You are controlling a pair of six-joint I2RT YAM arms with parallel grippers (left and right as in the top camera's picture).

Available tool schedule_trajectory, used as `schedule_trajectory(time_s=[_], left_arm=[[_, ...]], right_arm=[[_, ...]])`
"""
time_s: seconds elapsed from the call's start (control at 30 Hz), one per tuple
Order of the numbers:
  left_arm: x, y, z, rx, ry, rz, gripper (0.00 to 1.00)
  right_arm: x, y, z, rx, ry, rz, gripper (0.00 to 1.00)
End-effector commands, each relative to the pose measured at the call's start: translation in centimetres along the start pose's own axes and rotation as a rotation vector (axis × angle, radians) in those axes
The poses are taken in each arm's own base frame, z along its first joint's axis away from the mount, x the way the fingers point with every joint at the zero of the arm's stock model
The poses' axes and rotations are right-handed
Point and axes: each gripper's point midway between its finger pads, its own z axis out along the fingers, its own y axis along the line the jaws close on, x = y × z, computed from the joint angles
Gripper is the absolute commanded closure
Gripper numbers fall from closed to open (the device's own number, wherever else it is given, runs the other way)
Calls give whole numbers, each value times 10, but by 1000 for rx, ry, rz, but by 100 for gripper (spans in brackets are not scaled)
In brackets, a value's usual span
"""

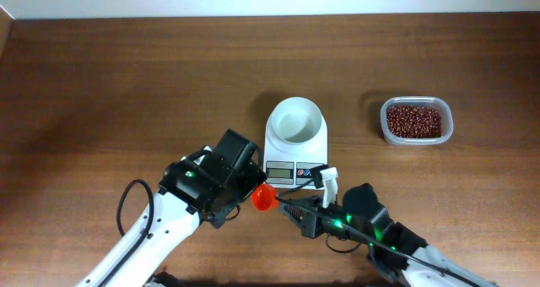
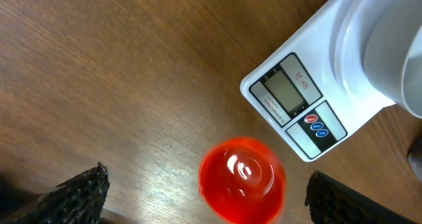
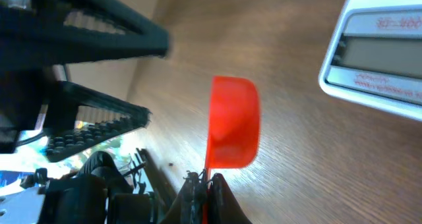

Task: Scoop and weigh 50g on scale
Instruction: 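Release the scoop from the left gripper, right gripper holds it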

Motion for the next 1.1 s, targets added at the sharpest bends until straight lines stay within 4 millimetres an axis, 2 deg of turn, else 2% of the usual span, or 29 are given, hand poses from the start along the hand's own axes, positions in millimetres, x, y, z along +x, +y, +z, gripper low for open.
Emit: schedule_trajectory(time_s=[0.0, 0.03, 0.13, 0.17, 0.2, 0.23, 0.37, 0.5, 0.63, 0.7, 0.8, 0.9, 1.07], left_arm=[[-2, -1, -1, -4, -17, 5, 1], [-2, -1, -1, -4, -17, 5, 1], [-1, 3, -1, -17, -14, 5, 2], [-1, 3, -1, -18, -12, 6, 23], [0, 3, -1, -19, -5, 6, 60], [2, 3, -1, -15, 6, 28, 100], [2, -8, -1, 22, -24, 71, 100], [16, -49, 7, 123, -119, 283, 100], [33, -75, 42, 124, -142, 353, 100], [43, -87, 73, 114, -133, 376, 100], [52, -95, 98, 111, -126, 395, 100], [60, -97, 112, 105, -121, 415, 100], [53, -102, 121, 109, -173, 409, 100]], right_arm=[[-17, -1, -23, 63, -90, -38, 96], [-19, -8, -30, 101, -105, -24, 96], [-25, -30, -70, 229, -198, 25, 96], [-27, -30, -81, 239, -232, 30, 96], [-29, -29, -91, 237, -262, 30, 96], [-31, -25, -100, 227, -293, 25, 96], [-38, -25, -121, 244, -393, 12, 96], [-39, -40, -127, 323, -423, 29, 96], [-52, -55, -140, 420, -519, 38, 96], [-60, -62, -149, 474, -583, 47, 96], [-70, -72, -164, 555, -670, 49, 96], [-77, -78, -176, 611, -740, 50, 96], [-87, -75, -186, 622, -813, 47, 96]])
